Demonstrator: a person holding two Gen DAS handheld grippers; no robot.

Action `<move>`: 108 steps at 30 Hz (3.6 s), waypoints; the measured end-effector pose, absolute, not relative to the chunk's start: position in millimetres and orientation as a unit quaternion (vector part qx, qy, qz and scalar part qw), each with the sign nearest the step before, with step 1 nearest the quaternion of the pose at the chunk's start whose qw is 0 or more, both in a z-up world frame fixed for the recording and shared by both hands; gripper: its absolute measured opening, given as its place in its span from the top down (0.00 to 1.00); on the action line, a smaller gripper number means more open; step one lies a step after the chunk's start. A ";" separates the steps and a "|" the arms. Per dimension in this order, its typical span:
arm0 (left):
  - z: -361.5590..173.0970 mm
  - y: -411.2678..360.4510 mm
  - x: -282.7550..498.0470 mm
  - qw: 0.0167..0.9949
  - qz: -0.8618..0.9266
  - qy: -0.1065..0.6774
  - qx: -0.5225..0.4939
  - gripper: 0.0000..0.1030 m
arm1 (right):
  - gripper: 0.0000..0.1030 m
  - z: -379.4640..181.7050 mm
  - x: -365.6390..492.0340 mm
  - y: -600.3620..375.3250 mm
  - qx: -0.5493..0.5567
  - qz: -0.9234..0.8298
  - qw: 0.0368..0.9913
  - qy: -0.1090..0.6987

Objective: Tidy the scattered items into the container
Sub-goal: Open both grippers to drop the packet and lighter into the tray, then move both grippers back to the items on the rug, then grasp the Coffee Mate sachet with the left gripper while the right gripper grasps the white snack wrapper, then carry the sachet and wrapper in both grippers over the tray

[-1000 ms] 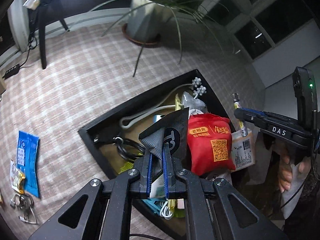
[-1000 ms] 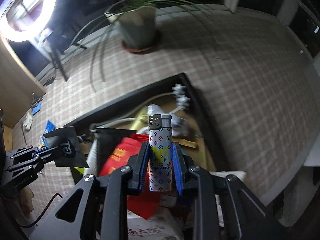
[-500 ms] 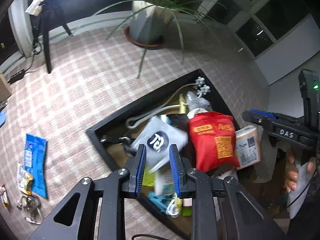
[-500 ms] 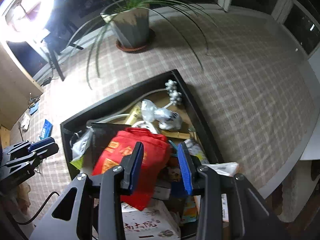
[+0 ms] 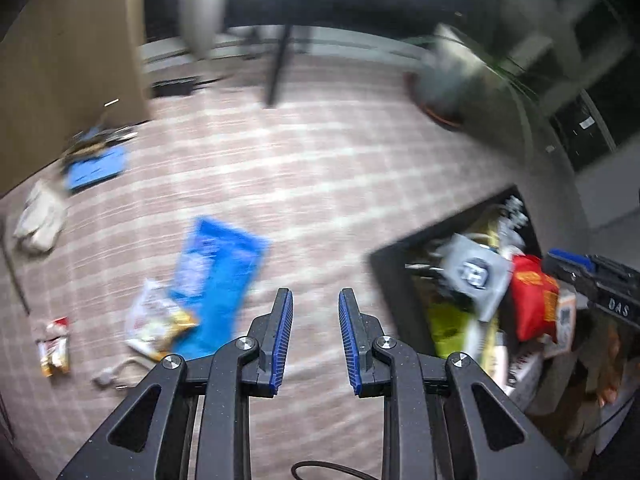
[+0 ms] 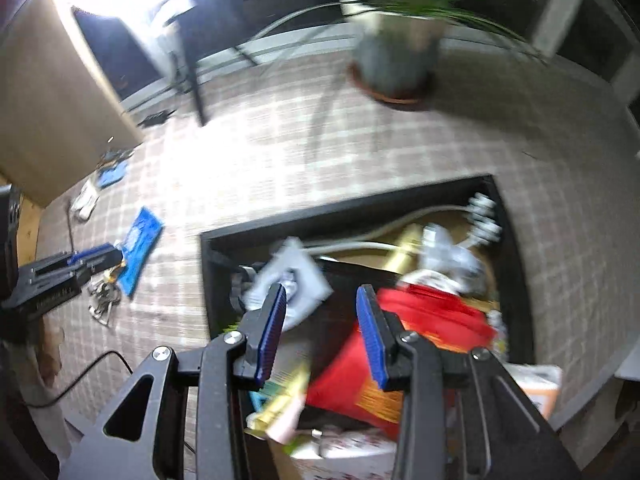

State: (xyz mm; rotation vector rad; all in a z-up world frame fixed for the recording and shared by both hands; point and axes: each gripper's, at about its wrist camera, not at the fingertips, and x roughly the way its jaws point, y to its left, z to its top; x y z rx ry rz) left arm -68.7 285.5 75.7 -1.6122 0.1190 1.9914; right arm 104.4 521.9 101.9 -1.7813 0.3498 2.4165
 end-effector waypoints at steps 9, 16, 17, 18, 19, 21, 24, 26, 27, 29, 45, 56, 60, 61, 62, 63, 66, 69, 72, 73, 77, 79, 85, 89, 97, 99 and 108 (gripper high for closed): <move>53.9 157.0 -110.5 0.162 0.769 -0.014 -0.619 0.78 | 0.58 84.0 54.0 437.8 -0.604 0.792 -0.027 0.084; 36.1 88.0 -118.0 0.097 0.770 -0.044 -0.629 0.64 | 0.49 58.3 27.9 374.9 -0.622 0.777 -0.070 0.074; 33.2 79.2 -118.0 0.090 0.768 -0.048 -0.632 0.62 | 0.49 51.4 22.5 365.7 -0.627 0.771 -0.077 0.080; 31.4 73.6 -118.1 0.086 0.767 -0.051 -0.633 0.60 | 0.49 47.2 18.9 360.3 -0.631 0.767 -0.081 0.085; 29.0 65.8 -117.7 0.079 0.768 -0.053 -0.634 0.58 | 0.49 43.1 15.6 355.0 -0.634 0.763 -0.083 0.091; 25.7 56.3 -116.9 0.070 0.766 -0.061 -0.636 0.57 | 0.49 34.7 8.3 343.2 -0.640 0.756 -0.087 0.104; 21.2 50.0 -117.0 0.062 0.764 -0.067 -0.639 0.57 | 0.49 29.1 -0.6 326.4 -0.643 0.752 -0.094 0.112; 16.8 49.7 -116.8 0.061 0.761 -0.070 -0.642 0.54 | 0.49 29.6 -6.7 313.4 -0.643 0.751 -0.103 0.109; 14.7 50.5 -116.8 0.061 0.760 -0.069 -0.643 0.53 | 0.49 30.1 -10.3 306.1 -0.642 0.752 -0.109 0.105; 8.6 55.3 -117.3 0.057 0.759 -0.055 -0.646 0.46 | 0.49 31.5 -16.6 294.1 -0.643 0.751 -0.119 0.097; -13.8 70.7 -126.2 0.035 0.760 -0.004 -0.649 0.56 | 0.42 -11.0 -43.1 199.1 -0.684 0.714 -0.145 -0.042; -7.3 41.9 -128.2 0.043 0.760 -0.064 -0.645 0.68 | 0.52 -20.3 -35.8 188.9 -0.681 0.710 -0.157 -0.089; -1.4 29.2 -127.0 0.046 0.758 -0.102 -0.643 0.68 | 0.64 -16.3 -35.6 195.0 -0.679 0.711 -0.170 -0.065; 0.9 27.9 -126.2 0.047 0.759 -0.105 -0.641 0.68 | 0.65 -15.1 -36.4 197.9 -0.680 0.711 -0.170 -0.060; 3.3 27.8 -125.4 0.050 0.759 -0.106 -0.640 0.68 | 0.65 -14.3 -36.4 199.6 -0.680 0.712 -0.168 -0.058; 5.6 28.2 -124.7 0.053 0.760 -0.106 -0.639 0.68 | 0.65 -14.3 -36.4 200.6 -0.679 0.712 -0.168 -0.059; 11.8 30.9 -122.9 0.055 0.763 -0.106 -0.635 0.68 | 0.66 -15.0 -37.3 205.0 -0.679 0.712 -0.172 -0.050; 17.3 37.4 -120.5 0.061 0.765 -0.107 -0.632 0.68 | 0.66 -9.7 -35.7 213.2 -0.675 0.716 -0.176 -0.041; 18.5 34.8 -111.7 0.070 0.770 -0.102 -0.627 0.68 | 0.66 2.4 -33.5 224.4 -0.663 0.728 -0.172 -0.034; 20.0 36.8 -111.1 0.071 0.771 -0.101 -0.625 0.68 | 0.66 5.8 -33.0 227.3 -0.660 0.731 -0.169 -0.034; 34.5 47.5 -103.7 0.084 0.778 -0.094 -0.616 0.68 | 0.66 26.4 -27.2 247.5 -0.642 0.749 -0.165 -0.028; 40.7 59.1 -98.7 0.092 0.782 -0.084 -0.611 0.68 | 0.66 34.5 -22.2 259.4 -0.635 0.755 -0.161 -0.027; 48.5 98.0 -92.3 0.135 0.780 -0.042 -0.609 0.68 | 0.66 61.4 -10.4 284.7 -0.625 0.769 -0.133 -0.005; 18.8 114.3 -97.9 0.126 0.750 0.017 -0.649 0.68 | 0.66 65.9 1.2 322.4 -0.624 0.774 -0.102 0.007; 33.1 105.3 -94.9 0.102 0.762 0.067 -0.635 0.68 | 0.66 66.1 13.6 354.4 -0.619 0.781 -0.086 0.026; 40.9 108.7 -93.0 0.111 0.766 0.056 -0.630 0.68 | 0.66 69.8 19.6 367.2 -0.616 0.783 -0.080 0.029; 80.6 212.9 -73.1 0.226 0.769 0.040 -0.596 0.68 | 0.66 89.6 71.1 471.7 -0.605 0.794 0.004 0.064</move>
